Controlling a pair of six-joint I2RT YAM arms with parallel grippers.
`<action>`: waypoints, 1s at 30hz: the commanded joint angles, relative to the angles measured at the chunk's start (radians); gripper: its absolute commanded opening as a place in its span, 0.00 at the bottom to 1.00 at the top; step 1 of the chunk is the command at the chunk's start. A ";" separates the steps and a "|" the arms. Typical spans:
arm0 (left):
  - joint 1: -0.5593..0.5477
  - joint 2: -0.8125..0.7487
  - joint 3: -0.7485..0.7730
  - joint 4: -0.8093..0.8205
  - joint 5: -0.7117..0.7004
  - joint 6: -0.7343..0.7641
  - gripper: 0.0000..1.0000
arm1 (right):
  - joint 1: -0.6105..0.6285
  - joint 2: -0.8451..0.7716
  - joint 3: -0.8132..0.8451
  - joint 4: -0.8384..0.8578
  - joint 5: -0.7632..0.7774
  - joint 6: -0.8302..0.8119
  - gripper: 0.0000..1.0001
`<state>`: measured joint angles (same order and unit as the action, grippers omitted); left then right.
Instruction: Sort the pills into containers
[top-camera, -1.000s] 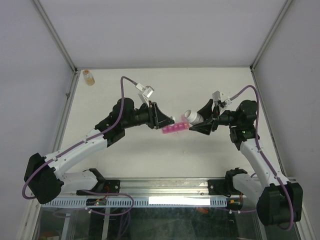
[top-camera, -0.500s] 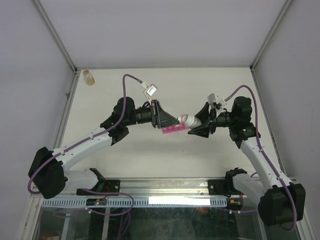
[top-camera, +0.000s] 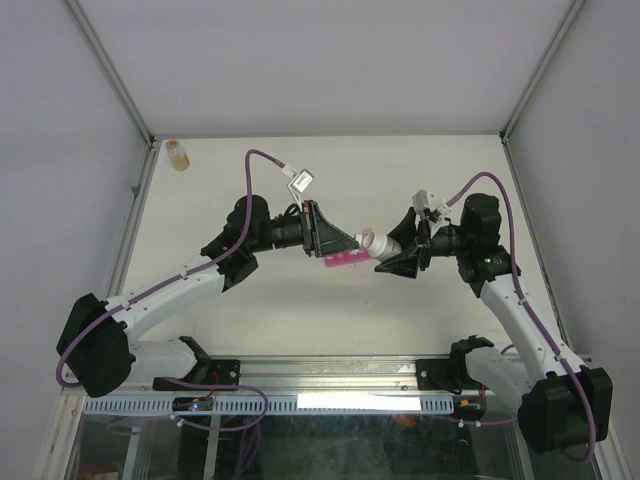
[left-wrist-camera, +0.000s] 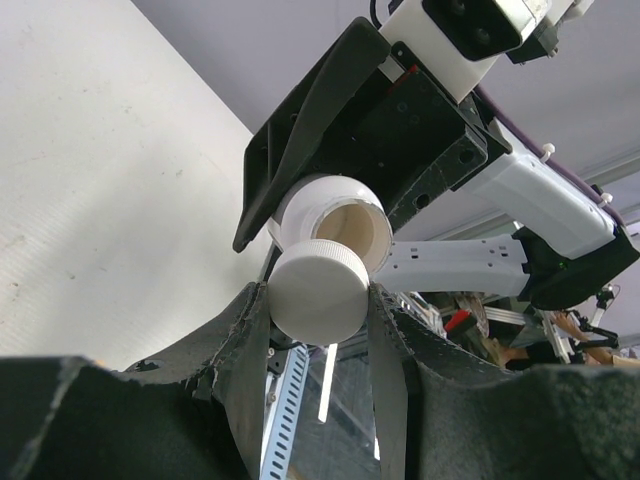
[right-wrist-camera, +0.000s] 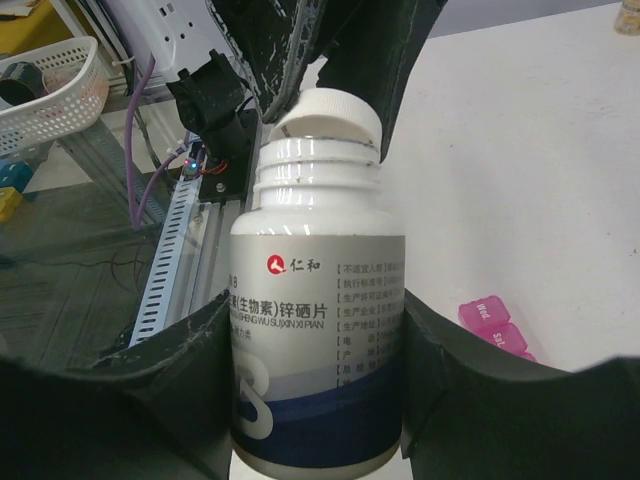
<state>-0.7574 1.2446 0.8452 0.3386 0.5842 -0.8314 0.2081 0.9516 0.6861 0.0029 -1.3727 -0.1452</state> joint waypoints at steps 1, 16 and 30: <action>0.006 0.007 0.002 0.062 0.001 -0.021 0.25 | 0.015 -0.020 0.046 0.008 0.002 -0.031 0.00; 0.006 0.025 0.004 0.080 0.005 -0.046 0.25 | 0.049 -0.013 0.061 -0.077 0.065 -0.109 0.00; 0.004 0.024 0.008 0.071 0.012 -0.050 0.25 | 0.097 0.012 0.098 -0.209 0.181 -0.232 0.00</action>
<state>-0.7574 1.2743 0.8433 0.3611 0.5842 -0.8761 0.2924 0.9630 0.7284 -0.1860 -1.2335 -0.3256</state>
